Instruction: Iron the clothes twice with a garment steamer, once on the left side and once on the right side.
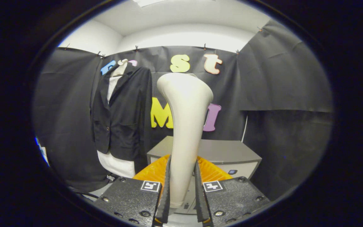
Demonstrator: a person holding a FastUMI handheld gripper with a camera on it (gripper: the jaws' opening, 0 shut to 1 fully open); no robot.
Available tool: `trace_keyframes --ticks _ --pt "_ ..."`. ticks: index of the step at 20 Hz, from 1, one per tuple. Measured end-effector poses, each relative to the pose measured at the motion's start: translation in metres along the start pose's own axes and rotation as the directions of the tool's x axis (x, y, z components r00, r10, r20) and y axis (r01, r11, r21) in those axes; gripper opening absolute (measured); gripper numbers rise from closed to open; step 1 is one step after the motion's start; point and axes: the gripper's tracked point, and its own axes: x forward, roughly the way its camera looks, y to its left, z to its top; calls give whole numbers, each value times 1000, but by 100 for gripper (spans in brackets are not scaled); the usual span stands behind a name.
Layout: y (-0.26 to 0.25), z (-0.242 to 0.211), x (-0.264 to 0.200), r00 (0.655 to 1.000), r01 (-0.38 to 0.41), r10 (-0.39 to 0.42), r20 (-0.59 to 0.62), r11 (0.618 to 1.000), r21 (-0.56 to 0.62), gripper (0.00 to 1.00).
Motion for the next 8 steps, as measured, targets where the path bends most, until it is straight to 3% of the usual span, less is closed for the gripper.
trace_keyframes --ticks 8 --pt "-64 -20 -23 996 79 -76 -53 995 58 36"
